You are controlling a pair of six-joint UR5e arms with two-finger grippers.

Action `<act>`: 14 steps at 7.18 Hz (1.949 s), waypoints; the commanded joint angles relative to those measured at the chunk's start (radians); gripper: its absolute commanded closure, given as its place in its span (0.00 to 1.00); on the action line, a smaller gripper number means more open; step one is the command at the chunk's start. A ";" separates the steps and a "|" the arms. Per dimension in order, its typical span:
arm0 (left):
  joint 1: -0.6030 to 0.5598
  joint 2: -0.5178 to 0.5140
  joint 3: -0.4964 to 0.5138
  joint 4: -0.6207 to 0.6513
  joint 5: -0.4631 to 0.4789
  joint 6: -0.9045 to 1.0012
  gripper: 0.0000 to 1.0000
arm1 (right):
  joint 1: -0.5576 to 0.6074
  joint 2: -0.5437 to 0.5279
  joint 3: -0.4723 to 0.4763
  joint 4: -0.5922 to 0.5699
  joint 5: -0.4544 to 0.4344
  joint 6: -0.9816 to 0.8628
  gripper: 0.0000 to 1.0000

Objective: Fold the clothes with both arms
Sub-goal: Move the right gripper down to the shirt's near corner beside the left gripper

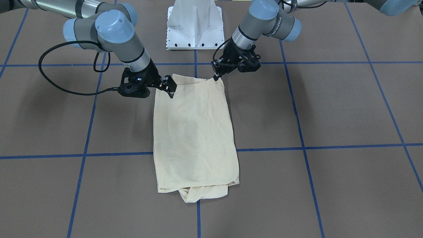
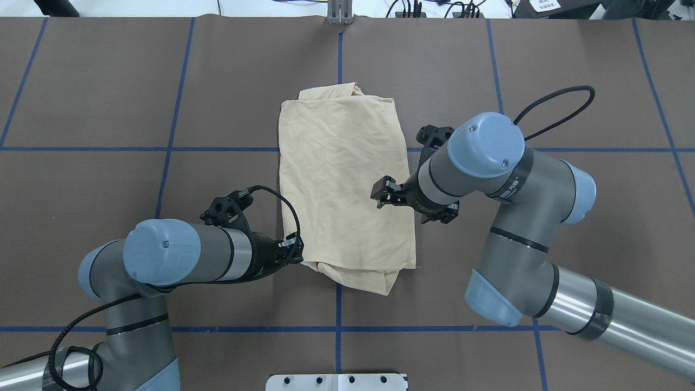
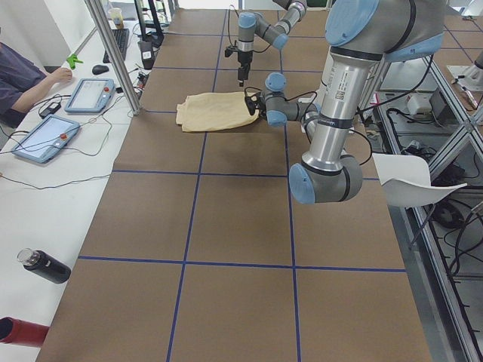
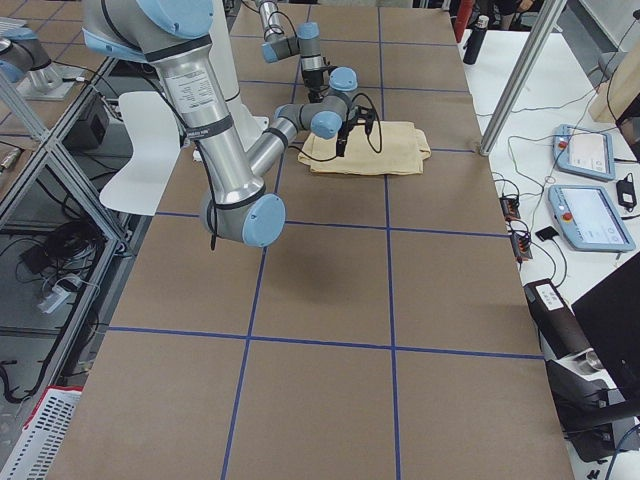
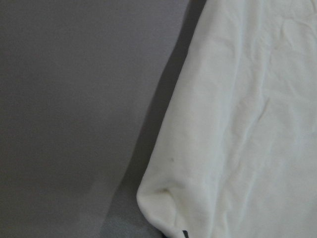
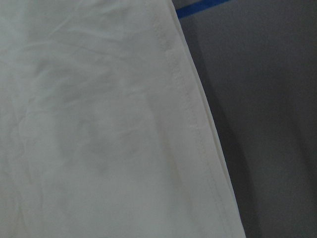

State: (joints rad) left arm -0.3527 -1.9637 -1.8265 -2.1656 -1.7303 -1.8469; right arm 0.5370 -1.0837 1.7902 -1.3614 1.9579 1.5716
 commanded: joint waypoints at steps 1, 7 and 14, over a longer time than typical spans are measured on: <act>0.001 -0.003 -0.002 0.004 0.000 -0.002 1.00 | -0.096 0.001 0.000 -0.042 -0.077 0.177 0.00; 0.003 -0.006 0.000 0.004 -0.002 -0.002 1.00 | -0.196 0.002 -0.003 -0.145 -0.129 0.209 0.00; 0.003 -0.006 0.004 0.003 -0.002 -0.002 1.00 | -0.209 0.013 -0.015 -0.145 -0.145 0.206 0.00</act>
State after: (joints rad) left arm -0.3497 -1.9696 -1.8235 -2.1616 -1.7319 -1.8485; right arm 0.3274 -1.0729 1.7754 -1.5070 1.8200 1.7796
